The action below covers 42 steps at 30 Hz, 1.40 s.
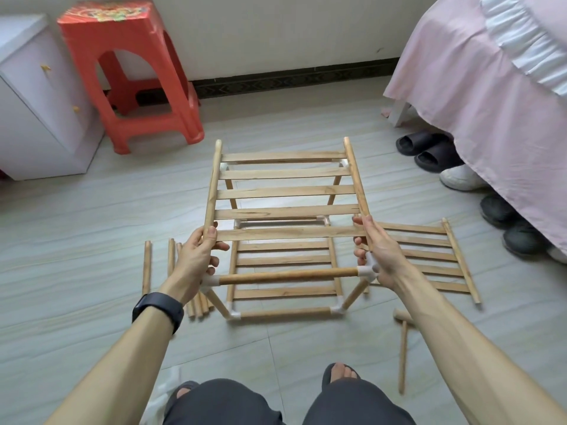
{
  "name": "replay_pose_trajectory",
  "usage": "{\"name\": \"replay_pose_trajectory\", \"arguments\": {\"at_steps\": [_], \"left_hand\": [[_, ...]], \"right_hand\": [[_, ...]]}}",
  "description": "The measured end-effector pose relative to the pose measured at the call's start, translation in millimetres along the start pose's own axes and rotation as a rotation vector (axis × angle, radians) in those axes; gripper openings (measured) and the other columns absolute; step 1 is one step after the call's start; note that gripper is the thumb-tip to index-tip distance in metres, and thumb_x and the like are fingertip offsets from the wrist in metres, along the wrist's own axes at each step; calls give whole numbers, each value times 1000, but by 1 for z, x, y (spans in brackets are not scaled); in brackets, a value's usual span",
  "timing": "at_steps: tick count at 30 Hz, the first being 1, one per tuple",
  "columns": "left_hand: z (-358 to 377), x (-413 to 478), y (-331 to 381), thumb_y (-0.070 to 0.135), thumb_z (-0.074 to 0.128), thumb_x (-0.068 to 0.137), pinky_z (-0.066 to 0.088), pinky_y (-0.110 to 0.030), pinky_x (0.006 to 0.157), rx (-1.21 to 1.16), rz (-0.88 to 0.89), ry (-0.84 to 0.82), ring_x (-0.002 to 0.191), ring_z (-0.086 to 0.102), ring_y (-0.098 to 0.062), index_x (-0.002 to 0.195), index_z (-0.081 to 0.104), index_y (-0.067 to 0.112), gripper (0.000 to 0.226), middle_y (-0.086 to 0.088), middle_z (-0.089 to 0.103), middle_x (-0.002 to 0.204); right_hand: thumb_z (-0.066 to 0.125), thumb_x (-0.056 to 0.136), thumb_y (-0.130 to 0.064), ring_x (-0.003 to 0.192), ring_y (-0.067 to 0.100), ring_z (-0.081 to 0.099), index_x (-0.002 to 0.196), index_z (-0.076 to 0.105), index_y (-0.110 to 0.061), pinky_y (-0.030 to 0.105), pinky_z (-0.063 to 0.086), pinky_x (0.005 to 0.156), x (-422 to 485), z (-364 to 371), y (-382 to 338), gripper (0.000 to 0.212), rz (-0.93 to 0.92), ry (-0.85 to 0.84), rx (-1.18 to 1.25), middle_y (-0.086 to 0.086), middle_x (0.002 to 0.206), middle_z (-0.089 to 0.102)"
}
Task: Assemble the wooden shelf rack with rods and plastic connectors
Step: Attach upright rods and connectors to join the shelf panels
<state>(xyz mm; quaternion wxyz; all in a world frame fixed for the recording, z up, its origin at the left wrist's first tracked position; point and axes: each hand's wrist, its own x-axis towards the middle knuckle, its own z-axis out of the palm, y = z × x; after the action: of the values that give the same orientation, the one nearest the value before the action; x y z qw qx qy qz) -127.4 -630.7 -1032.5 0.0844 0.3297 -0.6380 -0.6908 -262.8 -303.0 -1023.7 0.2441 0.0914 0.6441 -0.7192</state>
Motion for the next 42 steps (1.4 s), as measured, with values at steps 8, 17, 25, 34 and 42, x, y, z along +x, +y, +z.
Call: {"name": "replay_pose_trajectory", "arguments": {"at_steps": [8,17,25,34,42], "left_hand": [[1,-3,2,51,51,100,35,-19,41,-72,12,9,48,50,-10,110,62,31,25,5,71,79],[0,-6,-2,61,57,85,37,-18,41,-83,27,-9,46,48,-7,115,63,37,39,6,73,79],[0,-10,-4,60,58,84,38,-17,41,-68,7,-33,46,49,-7,113,63,37,37,4,74,80],[0,-11,-9,46,54,101,37,-16,40,-58,-6,-15,46,49,-7,114,64,32,22,3,73,78],[-1,-7,-13,39,56,103,36,-19,40,-39,-15,6,47,49,-10,113,62,21,21,-3,69,78]], "right_hand": [[48,92,-70,53,7,35,119,67,-38,24,26,51,4,6,-4,46,-53,38,-123,-1,84,54],[41,98,-66,51,9,32,125,62,-34,19,28,39,10,3,-1,48,-17,30,-111,-1,78,58],[40,107,-50,48,7,37,116,64,-23,22,29,46,15,-8,11,37,47,31,-16,-6,68,50],[42,106,-43,52,17,52,114,68,-13,30,41,48,11,-9,19,41,-23,126,-38,-1,58,50],[48,101,-55,47,15,48,102,65,-13,31,42,46,9,-9,23,45,-92,185,-172,-3,52,48]]}}
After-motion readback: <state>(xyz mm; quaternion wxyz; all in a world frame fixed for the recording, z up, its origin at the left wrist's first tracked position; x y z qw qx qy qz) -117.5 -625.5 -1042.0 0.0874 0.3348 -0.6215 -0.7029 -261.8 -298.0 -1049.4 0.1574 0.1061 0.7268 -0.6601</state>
